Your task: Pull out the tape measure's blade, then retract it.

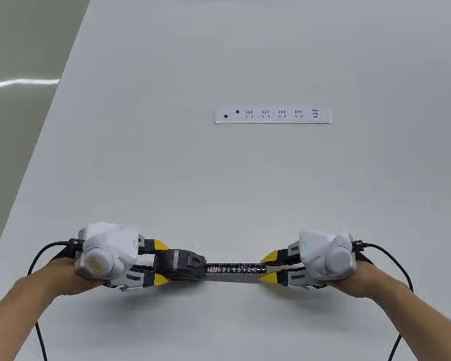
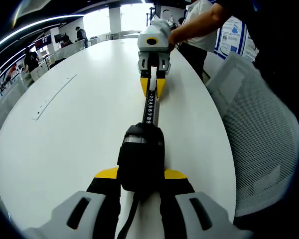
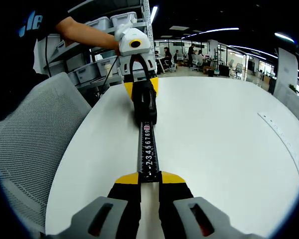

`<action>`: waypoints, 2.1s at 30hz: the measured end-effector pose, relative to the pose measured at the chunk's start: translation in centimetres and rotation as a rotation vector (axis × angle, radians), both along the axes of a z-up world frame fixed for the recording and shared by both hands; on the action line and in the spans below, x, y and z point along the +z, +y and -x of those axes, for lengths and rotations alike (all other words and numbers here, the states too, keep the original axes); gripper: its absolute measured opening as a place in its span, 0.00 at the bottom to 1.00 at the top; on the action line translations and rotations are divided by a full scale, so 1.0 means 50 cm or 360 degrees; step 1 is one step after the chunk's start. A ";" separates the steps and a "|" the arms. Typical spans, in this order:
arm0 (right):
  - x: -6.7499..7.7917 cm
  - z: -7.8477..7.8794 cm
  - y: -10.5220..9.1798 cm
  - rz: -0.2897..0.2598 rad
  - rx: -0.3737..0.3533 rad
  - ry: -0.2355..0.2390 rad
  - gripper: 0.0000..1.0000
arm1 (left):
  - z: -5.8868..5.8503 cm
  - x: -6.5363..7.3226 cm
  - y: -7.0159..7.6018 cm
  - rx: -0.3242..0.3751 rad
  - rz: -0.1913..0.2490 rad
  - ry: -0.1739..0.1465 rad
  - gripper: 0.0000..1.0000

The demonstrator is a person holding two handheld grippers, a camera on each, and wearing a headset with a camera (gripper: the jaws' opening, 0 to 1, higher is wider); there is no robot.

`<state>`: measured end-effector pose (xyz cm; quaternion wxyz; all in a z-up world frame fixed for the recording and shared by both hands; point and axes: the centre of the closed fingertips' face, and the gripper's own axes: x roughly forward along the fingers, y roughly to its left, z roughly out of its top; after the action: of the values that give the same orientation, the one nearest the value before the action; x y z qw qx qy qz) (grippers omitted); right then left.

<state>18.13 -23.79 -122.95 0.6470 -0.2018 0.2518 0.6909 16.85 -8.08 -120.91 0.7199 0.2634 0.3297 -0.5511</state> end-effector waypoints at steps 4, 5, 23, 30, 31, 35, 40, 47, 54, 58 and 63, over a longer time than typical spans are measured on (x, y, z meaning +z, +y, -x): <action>0.000 -0.002 -0.006 0.0001 -0.0004 0.0002 0.10 | 0.000 0.000 0.000 0.0000 -0.0003 0.0001 0.26; 0.000 -0.002 -0.008 0.0002 -0.0005 -0.0001 0.10 | 0.000 0.000 0.000 0.0001 -0.0002 0.0001 0.26; -0.001 -0.007 -0.024 0.0001 -0.0020 -0.0001 0.10 | -0.001 0.001 -0.002 0.0014 0.0000 0.0008 0.26; 0.000 -0.009 -0.032 -0.0003 -0.0031 0.0007 0.10 | -0.001 0.002 -0.003 0.0015 0.0002 0.0012 0.26; 0.000 -0.009 -0.033 -0.0003 -0.0032 0.0006 0.10 | -0.001 0.002 -0.003 0.0015 0.0002 0.0012 0.26; -0.001 -0.009 -0.036 -0.0002 -0.0033 0.0006 0.10 | 0.000 0.002 -0.003 0.0015 0.0001 0.0012 0.26; -0.001 -0.009 -0.042 -0.0003 -0.0037 0.0008 0.10 | 0.000 0.002 -0.004 0.0016 0.0000 0.0013 0.26; -0.004 -0.013 -0.055 0.0005 -0.0046 0.0010 0.10 | -0.001 0.003 -0.006 0.0012 -0.0003 0.0017 0.26; -0.006 -0.016 -0.065 0.0010 -0.0050 0.0012 0.10 | -0.001 0.002 -0.005 0.0013 0.0000 0.0020 0.26; -0.006 -0.016 -0.070 0.0013 -0.0054 0.0016 0.10 | -0.001 0.001 -0.005 0.0013 -0.0001 0.0022 0.26; -0.003 -0.016 -0.074 0.0002 -0.0065 0.0027 0.10 | -0.001 0.001 -0.005 0.0016 -0.0001 0.0023 0.26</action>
<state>18.93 -27.48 -123.12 0.6587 -0.1913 0.2618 0.6789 16.91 -8.31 -120.89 0.7201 0.2579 0.3363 -0.5494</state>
